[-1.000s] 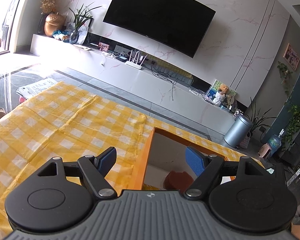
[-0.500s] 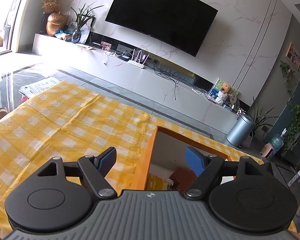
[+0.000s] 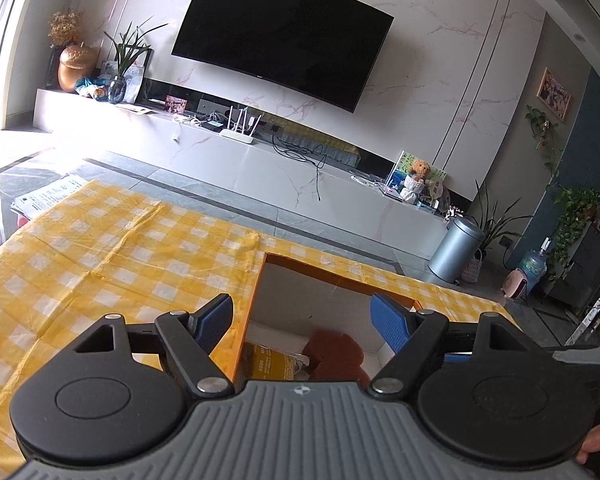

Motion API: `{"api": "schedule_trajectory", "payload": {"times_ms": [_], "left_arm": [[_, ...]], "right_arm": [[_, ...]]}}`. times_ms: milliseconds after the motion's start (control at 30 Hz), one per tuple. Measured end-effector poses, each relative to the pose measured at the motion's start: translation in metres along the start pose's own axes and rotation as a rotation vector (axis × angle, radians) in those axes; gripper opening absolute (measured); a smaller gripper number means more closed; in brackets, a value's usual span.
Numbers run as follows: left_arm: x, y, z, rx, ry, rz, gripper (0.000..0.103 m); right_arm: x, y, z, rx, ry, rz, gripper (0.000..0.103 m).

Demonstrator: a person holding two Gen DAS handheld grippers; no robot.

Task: Organize soft objects
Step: 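Withdraw both grippers from the box back over the checked cloth, then grasp the pink-and-white knitted hat with the right gripper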

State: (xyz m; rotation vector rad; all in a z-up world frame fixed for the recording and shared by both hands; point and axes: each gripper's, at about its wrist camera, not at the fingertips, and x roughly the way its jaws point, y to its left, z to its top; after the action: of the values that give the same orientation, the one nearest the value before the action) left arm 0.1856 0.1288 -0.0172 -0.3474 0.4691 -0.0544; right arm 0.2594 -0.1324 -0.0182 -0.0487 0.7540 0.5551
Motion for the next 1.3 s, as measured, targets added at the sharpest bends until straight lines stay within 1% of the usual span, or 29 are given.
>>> {"api": "schedule_trajectory", "payload": {"times_ms": [100,133,200,267,367,433,500,567,633,700,767,833,1033,1100,1133,1167,1300], "left_arm": [[0.001,-0.012,-0.003,0.048,0.002,-0.001,0.092],[0.001,-0.016,-0.005,0.064,0.004,-0.004,0.092],[0.002,-0.023,-0.006,0.083,0.013,-0.015,0.092],[0.001,-0.03,-0.008,0.096,0.021,-0.03,0.092],[-0.002,-0.042,-0.011,0.132,0.027,-0.06,0.092],[-0.006,-0.052,-0.013,0.169,0.027,-0.067,0.092],[-0.01,-0.063,-0.016,0.208,0.021,-0.073,0.092],[-0.012,-0.076,-0.019,0.248,0.023,-0.071,0.092],[-0.012,-0.091,-0.022,0.293,0.028,-0.073,0.092],[-0.011,-0.106,-0.025,0.339,0.033,-0.077,0.092],[-0.009,-0.123,-0.029,0.378,0.046,-0.075,0.092],[-0.005,-0.137,-0.032,0.391,0.069,-0.083,0.092],[0.006,-0.171,-0.037,0.381,0.122,-0.146,0.092],[0.011,-0.184,-0.039,0.389,0.142,-0.157,0.092],[0.013,-0.189,-0.039,0.395,0.151,-0.158,0.092],[0.016,-0.195,-0.04,0.406,0.164,-0.159,0.092],[0.035,-0.213,-0.041,0.441,0.226,-0.149,0.092]], "right_arm": [[-0.026,-0.02,-0.003,0.015,-0.053,-0.039,0.028],[-0.033,-0.026,-0.004,0.019,-0.07,-0.06,0.031],[-0.05,-0.041,-0.009,0.029,-0.109,-0.124,0.036],[-0.067,-0.062,-0.018,0.069,-0.153,-0.191,0.04],[-0.084,-0.091,-0.033,0.142,-0.184,-0.251,0.042],[-0.093,-0.112,-0.042,0.191,-0.18,-0.297,0.045],[-0.1,-0.131,-0.05,0.232,-0.178,-0.351,0.046],[-0.106,-0.146,-0.056,0.258,-0.179,-0.415,0.054],[-0.111,-0.164,-0.063,0.289,-0.176,-0.511,0.059],[-0.112,-0.179,-0.069,0.325,-0.164,-0.564,0.061],[-0.113,-0.197,-0.078,0.379,-0.152,-0.565,0.061],[-0.114,-0.21,-0.085,0.419,-0.148,-0.549,0.062],[-0.107,-0.232,-0.096,0.481,-0.138,-0.565,0.073],[-0.099,-0.239,-0.096,0.477,-0.136,-0.554,0.086],[-0.095,-0.242,-0.096,0.472,-0.133,-0.555,0.097],[-0.09,-0.245,-0.096,0.464,-0.127,-0.567,0.1],[-0.064,-0.26,-0.094,0.37,-0.123,-0.595,0.1]]}}
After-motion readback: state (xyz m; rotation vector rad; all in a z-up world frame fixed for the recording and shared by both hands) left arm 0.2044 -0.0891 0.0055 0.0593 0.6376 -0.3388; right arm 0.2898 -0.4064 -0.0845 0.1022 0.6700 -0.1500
